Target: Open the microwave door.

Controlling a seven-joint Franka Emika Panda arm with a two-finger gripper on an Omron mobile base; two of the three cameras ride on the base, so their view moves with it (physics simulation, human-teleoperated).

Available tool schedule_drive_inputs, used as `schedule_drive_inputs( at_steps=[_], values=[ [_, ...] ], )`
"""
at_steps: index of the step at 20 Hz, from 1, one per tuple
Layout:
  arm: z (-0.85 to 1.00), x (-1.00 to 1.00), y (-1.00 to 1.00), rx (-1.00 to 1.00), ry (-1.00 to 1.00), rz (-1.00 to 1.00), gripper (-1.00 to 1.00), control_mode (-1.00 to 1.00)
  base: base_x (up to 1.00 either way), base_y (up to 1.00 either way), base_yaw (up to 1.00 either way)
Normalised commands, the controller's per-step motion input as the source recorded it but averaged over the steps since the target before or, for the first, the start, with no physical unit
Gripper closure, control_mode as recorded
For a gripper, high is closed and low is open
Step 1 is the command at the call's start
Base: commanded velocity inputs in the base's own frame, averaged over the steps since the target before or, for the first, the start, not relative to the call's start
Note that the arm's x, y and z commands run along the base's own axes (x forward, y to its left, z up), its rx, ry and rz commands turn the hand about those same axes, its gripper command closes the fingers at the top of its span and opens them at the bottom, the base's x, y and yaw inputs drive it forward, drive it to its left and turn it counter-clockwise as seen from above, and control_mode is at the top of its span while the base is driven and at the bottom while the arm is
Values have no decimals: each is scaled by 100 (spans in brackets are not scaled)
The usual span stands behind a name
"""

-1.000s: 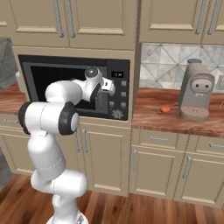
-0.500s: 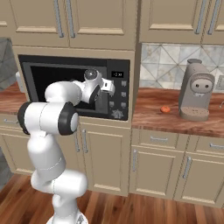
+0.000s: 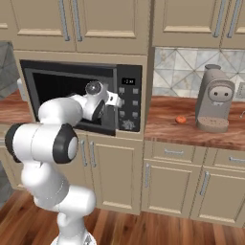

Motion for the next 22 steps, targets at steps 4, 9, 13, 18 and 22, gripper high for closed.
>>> schedule_drive_inputs(
  at_steps=[4,9,13,18,22],
  values=[
    [79,-99,30,0,-9,0,100,-100,0,0,0],
    [88,-100,50,-6,-9,0,100,-100,0,0,0],
    [95,-100,60,-13,-5,0,100,-100,0,0,0],
    [100,-87,97,-17,3,-2,-100,-100,0,0,0],
    [99,-52,100,-19,9,-10,-100,-100,0,0,0]
  ],
)
